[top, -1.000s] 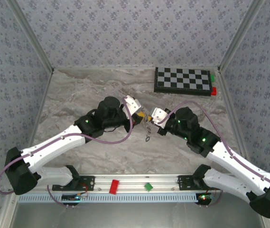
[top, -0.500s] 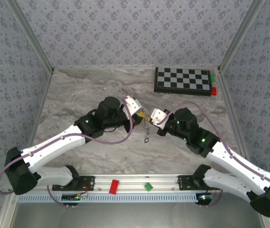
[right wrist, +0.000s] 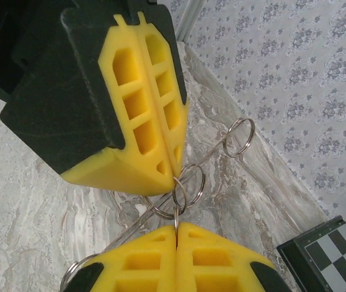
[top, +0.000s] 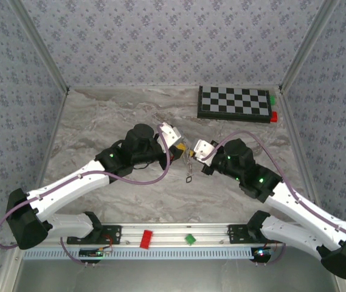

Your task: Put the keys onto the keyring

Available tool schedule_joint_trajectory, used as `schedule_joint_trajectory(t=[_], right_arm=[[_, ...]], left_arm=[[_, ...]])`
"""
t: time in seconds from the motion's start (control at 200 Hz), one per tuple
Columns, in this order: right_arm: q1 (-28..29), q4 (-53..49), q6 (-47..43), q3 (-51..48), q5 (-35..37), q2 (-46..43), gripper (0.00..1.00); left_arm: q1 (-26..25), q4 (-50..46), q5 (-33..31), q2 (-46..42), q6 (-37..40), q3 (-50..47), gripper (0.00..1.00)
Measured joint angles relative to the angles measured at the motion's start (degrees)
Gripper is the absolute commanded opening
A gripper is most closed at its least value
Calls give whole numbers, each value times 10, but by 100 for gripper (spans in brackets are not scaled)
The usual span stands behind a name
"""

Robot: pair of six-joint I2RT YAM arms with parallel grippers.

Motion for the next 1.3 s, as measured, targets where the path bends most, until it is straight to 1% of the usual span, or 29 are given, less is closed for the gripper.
schedule_joint_trajectory(t=[0.29,0.78,1.299], right_arm=[[23,-5,-9,0,14,16,0],[25,-4,-9,-14,30,-9,0],[31,-4,-8,-16,34,-11,0]], left_arm=[[0,-1,0,0,0,0,0],[0,0,0,0,0,0,0],[-1,2,-3,0,-2,0,0]])
